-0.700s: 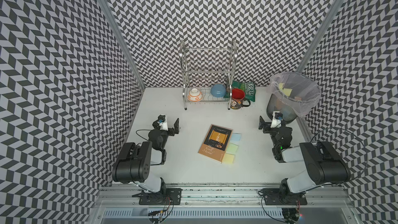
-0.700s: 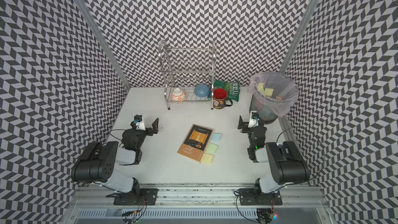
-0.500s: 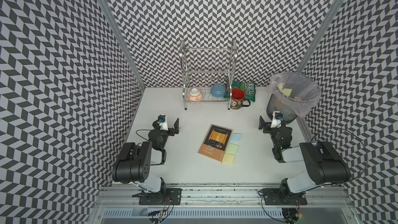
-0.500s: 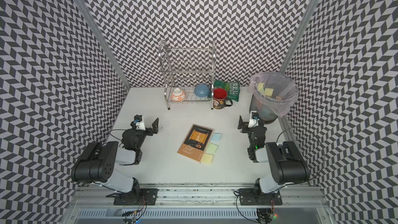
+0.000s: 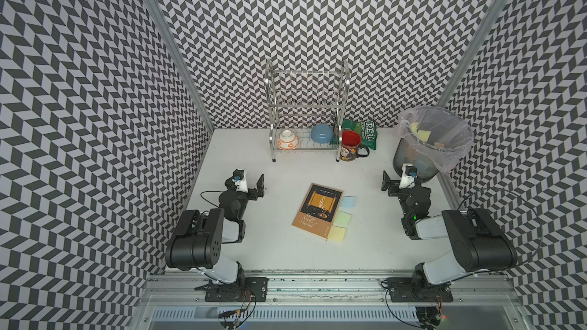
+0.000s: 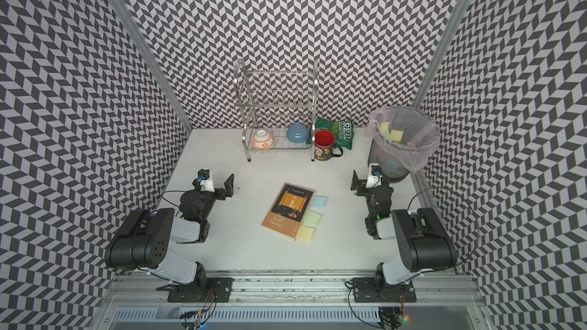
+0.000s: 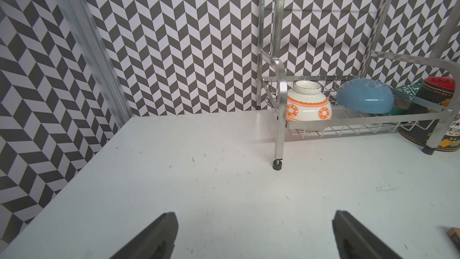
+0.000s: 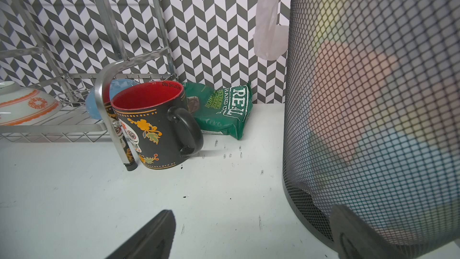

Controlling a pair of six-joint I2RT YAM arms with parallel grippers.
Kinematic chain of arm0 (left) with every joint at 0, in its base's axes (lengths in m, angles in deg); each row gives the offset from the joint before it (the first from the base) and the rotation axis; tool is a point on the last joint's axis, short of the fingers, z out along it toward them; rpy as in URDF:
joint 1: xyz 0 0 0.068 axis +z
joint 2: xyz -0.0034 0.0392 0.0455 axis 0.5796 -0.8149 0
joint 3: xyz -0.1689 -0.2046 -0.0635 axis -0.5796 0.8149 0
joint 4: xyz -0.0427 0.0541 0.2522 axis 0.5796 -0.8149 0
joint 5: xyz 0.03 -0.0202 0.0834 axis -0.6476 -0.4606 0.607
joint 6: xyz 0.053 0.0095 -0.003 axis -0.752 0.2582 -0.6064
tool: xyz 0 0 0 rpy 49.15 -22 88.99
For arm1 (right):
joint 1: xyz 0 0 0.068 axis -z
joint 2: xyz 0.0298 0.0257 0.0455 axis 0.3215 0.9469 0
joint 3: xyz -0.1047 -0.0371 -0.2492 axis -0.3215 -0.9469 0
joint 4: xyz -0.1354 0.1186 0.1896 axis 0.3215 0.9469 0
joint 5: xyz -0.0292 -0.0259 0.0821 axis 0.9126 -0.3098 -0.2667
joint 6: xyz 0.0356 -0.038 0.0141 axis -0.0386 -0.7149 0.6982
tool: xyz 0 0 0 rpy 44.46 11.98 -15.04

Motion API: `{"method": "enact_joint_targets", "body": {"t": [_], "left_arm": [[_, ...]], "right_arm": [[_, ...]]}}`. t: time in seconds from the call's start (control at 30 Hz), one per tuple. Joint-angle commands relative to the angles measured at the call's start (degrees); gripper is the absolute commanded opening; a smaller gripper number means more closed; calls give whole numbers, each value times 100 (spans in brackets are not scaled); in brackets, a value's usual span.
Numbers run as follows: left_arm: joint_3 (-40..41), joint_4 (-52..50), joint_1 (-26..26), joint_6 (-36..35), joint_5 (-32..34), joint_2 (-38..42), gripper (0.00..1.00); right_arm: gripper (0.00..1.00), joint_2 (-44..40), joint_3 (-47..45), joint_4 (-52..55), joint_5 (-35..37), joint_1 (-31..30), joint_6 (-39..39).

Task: Peel off the used sticky note
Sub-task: Adjust the book at the center of the board.

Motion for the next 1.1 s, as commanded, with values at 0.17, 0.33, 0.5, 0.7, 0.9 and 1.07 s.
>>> {"method": "enact_joint_targets", "body": {"t": [0.17,0.33,0.5,0.7,0.9,1.07], "left_arm": [[-74,98,-6,3,2,56,100],[-422,-1236,-4,-144,-271,699,100],[-1699,-4239,-59,-550,-298,1751,100],[-2484,-6573,-465,-1697,-653,1798,94],[-3053,-7953,-1503,-2241,70,1083,64],[-3049,-7881,-2072,-2076,594,473,60]], "right_arm": [[100,-79,71,-181,-30,32,-19],[100,-562,58,-69,190,-124,-125],[100,-1886,1395,3841,1186,-461,1044],[100,-1797,1896,5381,-241,-116,3084],[100,-2172,1897,5727,-1914,-737,3013],[100,-2226,2008,6108,-1974,-1705,2841]]}}
